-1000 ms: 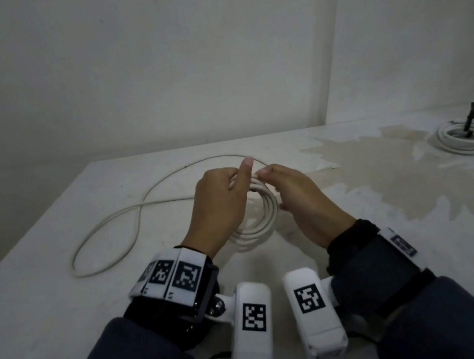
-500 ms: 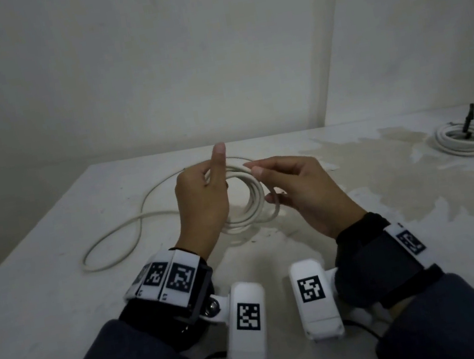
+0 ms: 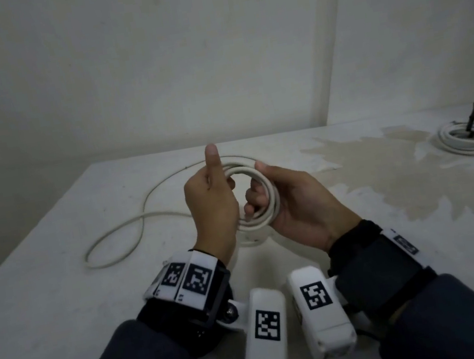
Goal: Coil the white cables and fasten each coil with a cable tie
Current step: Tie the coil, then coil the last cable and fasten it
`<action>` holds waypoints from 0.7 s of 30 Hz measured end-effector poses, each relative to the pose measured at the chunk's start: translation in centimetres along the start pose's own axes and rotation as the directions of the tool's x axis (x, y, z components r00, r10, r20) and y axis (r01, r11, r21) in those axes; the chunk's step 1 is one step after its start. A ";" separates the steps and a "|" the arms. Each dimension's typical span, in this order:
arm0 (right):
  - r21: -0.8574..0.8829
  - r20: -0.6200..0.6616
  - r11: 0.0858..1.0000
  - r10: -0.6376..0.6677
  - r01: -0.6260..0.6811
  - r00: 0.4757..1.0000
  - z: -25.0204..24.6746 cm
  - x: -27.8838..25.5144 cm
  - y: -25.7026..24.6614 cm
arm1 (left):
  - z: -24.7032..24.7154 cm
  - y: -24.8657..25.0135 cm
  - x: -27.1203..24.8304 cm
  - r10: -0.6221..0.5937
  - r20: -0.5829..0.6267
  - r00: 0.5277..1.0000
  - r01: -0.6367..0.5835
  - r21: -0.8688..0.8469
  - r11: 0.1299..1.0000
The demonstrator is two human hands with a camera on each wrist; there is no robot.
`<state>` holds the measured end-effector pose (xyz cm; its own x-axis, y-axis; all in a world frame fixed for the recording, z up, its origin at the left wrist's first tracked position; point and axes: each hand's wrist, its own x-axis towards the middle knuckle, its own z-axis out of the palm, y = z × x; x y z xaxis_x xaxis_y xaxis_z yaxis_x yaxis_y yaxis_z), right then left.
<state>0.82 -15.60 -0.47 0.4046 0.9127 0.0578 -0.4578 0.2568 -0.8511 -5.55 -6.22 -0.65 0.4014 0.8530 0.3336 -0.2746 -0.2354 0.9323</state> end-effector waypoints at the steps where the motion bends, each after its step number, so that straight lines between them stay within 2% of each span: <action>1: 0.004 0.019 1.000 0.009 -0.009 1.000 0.0 -0.1 0.0 | 0.0 0.0 -0.1 -0.003 -0.011 1.000 0.003 0.003 1.000; 4: -0.033 0.046 0.999 0.034 -0.032 0.998 0.1 0.0 0.2 | 0.1 -0.3 -0.2 -0.061 -0.028 0.998 0.060 -0.028 0.998; 7: 0.011 0.027 1.000 0.027 -0.028 0.999 0.5 0.2 0.3 | 0.2 -0.5 -0.1 -0.108 -0.016 0.994 0.107 -0.060 0.992; 9: 0.075 -0.051 0.997 0.024 -0.020 0.998 0.5 0.4 0.3 | 0.3 -0.4 -0.1 -0.116 0.024 0.993 0.117 -0.029 0.993; 11: 0.148 -0.140 0.989 0.007 0.014 0.990 0.1 0.6 0.2 | 0.5 -0.4 -0.2 -0.137 0.112 0.984 0.137 0.005 0.991; 14: 0.254 -0.250 0.961 -0.042 0.107 0.967 -0.8 0.8 -0.3 | 0.6 -1.0 0.1 -0.205 0.232 0.951 0.202 0.036 0.979; 15: 0.296 -0.287 0.945 -0.053 0.141 0.956 -1.3 0.8 -0.6 | 0.5 -1.3 0.3 -0.216 0.223 0.951 0.215 0.028 0.976; 18: 0.409 -0.390 0.880 -0.069 0.240 0.918 -2.7 0.4 -1.5 | -0.4 -1.6 1.1 -0.239 0.079 0.968 0.234 0.063 0.970; 19: 0.439 -0.414 0.857 -0.073 0.269 0.907 -3.1 0.2 -1.8 | -0.7 -1.6 1.2 -0.266 0.075 0.961 0.259 0.098 0.961; 20: 0.467 -0.428 0.834 -0.078 0.294 0.900 -3.4 0.1 -2.0 | -1.1 -1.5 1.2 -0.321 0.106 0.941 0.305 0.146 0.941; 21: 0.494 -0.433 0.811 -0.084 0.314 0.897 -3.6 0.0 -2.0 | -1.3 -1.4 1.1 -0.401 0.162 0.902 0.369 0.195 0.909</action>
<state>4.59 -17.25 -0.60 0.7444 0.6599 -0.1023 -0.6349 0.6520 -0.4145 -5.85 -4.30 -1.80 0.6133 0.7883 -0.0506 0.0694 0.0100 0.9975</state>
